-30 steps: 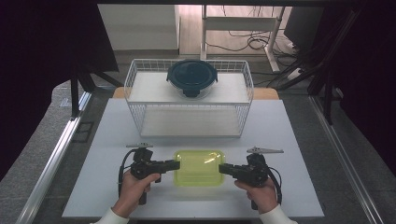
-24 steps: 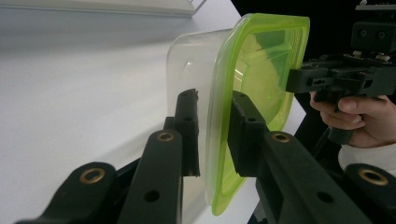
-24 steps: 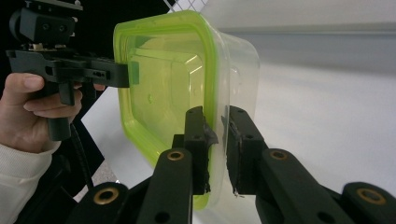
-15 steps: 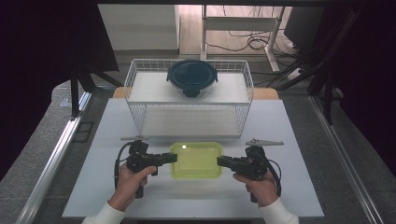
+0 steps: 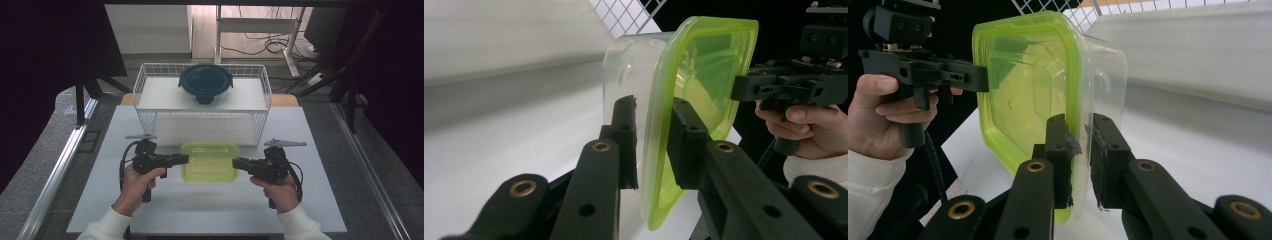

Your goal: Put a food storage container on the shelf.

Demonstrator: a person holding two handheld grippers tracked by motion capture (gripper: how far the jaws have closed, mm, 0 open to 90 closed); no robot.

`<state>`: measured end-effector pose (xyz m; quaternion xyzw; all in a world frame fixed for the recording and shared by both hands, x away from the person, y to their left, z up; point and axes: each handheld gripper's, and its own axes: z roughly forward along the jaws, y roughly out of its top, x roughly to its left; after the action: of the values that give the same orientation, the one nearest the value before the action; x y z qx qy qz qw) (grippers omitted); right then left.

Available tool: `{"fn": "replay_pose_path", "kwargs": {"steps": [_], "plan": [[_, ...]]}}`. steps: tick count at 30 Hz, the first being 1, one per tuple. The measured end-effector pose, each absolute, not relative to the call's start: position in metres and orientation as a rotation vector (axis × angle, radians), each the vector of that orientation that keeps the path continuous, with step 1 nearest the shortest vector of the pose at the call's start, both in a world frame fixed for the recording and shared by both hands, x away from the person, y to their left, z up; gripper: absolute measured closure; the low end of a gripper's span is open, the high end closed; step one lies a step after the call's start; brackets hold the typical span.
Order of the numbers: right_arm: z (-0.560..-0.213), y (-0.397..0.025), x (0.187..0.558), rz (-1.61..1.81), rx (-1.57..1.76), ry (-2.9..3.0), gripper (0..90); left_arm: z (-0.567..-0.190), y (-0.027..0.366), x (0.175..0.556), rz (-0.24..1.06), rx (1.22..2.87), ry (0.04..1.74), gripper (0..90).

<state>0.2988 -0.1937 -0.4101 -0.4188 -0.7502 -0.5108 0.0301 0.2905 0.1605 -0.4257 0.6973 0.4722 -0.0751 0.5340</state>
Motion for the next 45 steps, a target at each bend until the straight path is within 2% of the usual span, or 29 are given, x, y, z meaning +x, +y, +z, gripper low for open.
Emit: {"fn": "replay_pose_path", "kwargs": {"steps": [45], "plan": [[-0.337, -0.18, 0.327, -1.725, -1.196, -2.389, 78.7, -0.35, 0.173, 0.317, -0.061, 1.646, 1.048, 75.7]]}}
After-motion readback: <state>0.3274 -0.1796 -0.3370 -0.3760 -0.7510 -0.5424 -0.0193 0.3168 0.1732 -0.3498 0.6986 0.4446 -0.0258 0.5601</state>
